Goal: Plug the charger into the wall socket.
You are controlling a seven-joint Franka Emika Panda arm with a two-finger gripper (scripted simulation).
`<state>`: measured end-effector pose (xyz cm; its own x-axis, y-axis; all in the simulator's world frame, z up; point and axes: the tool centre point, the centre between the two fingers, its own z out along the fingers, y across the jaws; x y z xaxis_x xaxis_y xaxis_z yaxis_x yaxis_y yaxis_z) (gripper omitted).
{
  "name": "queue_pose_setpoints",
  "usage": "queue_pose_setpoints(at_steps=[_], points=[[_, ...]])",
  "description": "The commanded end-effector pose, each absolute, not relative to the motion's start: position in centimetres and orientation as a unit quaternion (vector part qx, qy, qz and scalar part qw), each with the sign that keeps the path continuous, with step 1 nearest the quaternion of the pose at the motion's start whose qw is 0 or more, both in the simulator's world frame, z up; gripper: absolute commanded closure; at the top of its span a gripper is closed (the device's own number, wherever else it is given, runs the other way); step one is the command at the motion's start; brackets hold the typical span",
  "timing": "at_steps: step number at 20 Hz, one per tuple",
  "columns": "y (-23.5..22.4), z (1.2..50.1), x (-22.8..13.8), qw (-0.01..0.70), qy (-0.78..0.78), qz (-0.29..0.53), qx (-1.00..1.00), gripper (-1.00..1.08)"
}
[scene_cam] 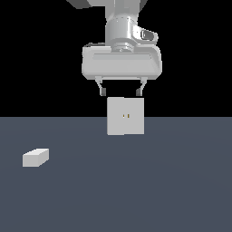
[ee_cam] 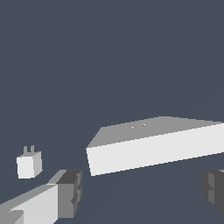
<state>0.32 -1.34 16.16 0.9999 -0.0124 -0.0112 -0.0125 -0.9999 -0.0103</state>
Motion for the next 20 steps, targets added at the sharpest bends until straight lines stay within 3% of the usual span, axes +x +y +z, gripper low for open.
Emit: queue_pose_setpoints(at_steps=[1, 20], points=[[-1.3, 16.2, 0.3, 0.005, 0.006, 0.006, -1.0, -0.92], [2.8, 14.3, -1.4, 0.007, -0.002, -0.049, -0.999, -0.92]])
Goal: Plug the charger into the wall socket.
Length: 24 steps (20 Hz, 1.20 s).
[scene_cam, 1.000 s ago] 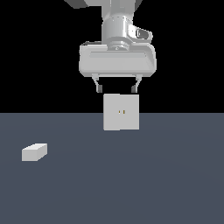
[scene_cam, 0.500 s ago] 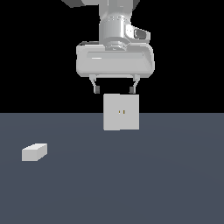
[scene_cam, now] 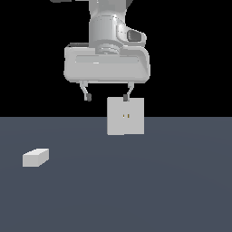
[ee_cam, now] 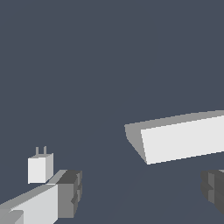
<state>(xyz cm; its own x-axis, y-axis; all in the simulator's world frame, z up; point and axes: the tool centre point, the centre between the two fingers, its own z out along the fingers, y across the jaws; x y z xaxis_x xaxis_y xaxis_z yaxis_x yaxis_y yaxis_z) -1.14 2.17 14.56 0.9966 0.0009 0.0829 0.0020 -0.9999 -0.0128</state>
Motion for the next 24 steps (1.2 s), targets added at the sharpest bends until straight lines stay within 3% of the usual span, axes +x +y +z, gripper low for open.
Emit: queue_pose_setpoints(at_steps=[1, 24], points=[[3.3, 14.1, -1.6, 0.007, -0.003, -0.055, -0.998, -0.92], [13.3, 8.6, -4.7, 0.011, -0.025, -0.188, -0.982, -0.92]])
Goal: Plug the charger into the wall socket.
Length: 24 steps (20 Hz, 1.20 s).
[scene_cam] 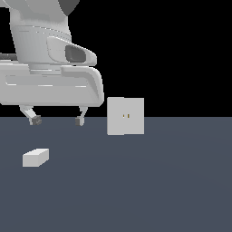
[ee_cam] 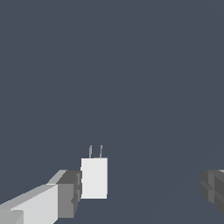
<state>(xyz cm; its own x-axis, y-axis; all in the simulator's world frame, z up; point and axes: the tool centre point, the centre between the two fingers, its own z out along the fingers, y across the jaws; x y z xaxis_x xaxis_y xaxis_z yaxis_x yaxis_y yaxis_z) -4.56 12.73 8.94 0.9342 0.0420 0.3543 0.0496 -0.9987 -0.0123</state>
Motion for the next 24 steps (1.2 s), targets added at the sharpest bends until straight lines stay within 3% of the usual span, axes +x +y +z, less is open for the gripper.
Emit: queue_pose_setpoints(at_steps=[1, 24], points=[[13.7, 8.4, -4.8, 0.01, -0.025, -0.193, -0.981, -0.92], [16.9, 6.2, -5.3, 0.007, -0.03, -0.236, -0.971, -0.92]])
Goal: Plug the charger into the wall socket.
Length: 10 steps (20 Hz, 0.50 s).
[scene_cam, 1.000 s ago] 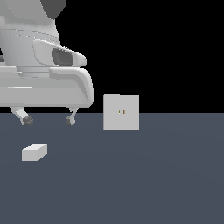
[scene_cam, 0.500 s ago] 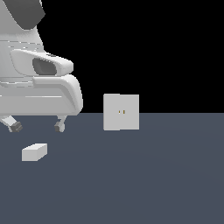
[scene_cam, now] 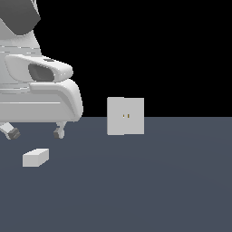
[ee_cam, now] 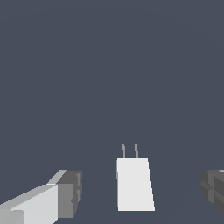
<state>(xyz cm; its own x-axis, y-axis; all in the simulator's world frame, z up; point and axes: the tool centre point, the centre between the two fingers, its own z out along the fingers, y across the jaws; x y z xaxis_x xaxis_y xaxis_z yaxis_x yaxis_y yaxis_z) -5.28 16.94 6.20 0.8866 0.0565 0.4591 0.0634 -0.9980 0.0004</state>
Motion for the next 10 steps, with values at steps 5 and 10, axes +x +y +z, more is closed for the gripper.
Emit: queue_pose_setpoints(at_steps=[5, 10], points=[[16.9, 5.8, -5.3, 0.007, -0.031, -0.236, -0.971, -0.92], [16.9, 4.1, -5.4, 0.008, -0.03, -0.236, -0.971, -0.92]])
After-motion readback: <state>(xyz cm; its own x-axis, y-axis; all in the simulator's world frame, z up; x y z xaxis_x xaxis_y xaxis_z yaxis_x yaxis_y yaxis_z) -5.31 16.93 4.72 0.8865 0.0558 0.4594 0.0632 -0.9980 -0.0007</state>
